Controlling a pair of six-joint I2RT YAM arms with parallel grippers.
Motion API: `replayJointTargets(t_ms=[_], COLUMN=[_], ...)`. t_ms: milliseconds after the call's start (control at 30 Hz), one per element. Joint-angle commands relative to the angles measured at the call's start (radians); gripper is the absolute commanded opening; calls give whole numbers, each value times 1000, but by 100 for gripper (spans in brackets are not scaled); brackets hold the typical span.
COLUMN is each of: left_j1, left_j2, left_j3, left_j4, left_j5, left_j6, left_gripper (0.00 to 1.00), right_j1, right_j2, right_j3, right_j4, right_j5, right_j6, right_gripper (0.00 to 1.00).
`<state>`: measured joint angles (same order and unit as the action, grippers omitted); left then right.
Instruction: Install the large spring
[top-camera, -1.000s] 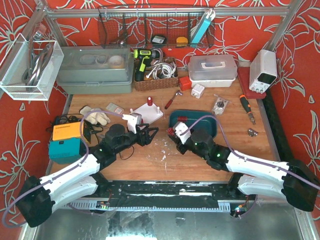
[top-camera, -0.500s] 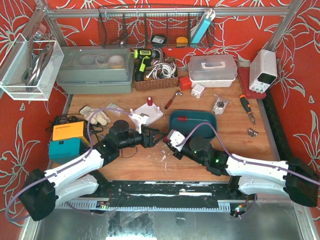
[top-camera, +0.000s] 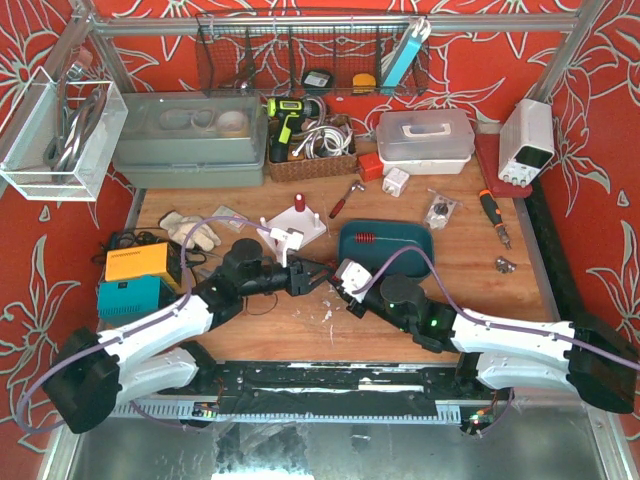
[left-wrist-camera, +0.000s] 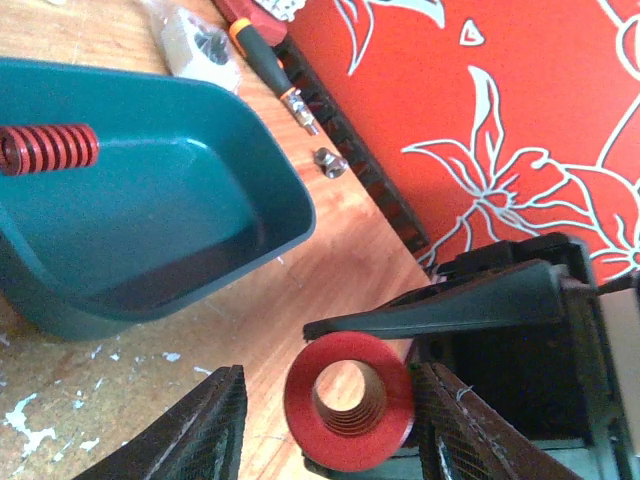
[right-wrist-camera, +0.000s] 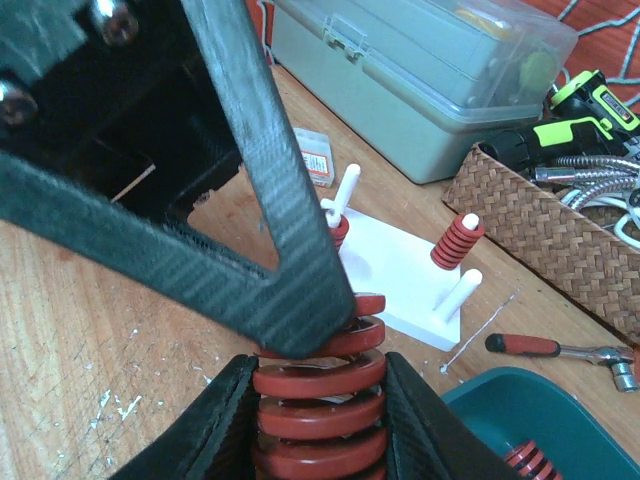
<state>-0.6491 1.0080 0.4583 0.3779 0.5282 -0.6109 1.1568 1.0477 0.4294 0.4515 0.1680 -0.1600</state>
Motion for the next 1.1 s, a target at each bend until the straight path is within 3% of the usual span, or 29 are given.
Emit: replayJointTargets(t_ms=[0,300,533,700,900,1067], left_j1=[-4,-11,-11,-11,-11,-11], left_j2=[34,79,62,26,11,28], left_j3=[8,12,8,30,113,182], left_j4=[29,97,97,29,-136,-202], left_j5=[29,69,43,-53,-270,-444], left_j6=[-8,-36,-27,18,151,231], left_gripper=[49,38,10,4,0,0], right_j1=[6,6,6,6,4,-1], right_j2=[3,35,51,94,118,116], right_j3=[2,9,16,46,78,92], right_j4=[54,59,42,4,-50,-102], right_j5=[24,16,39,87,203,319], right_j6=[-14,-19,-22,0,21,62], right_gripper=[0,0,2,22,65,91])
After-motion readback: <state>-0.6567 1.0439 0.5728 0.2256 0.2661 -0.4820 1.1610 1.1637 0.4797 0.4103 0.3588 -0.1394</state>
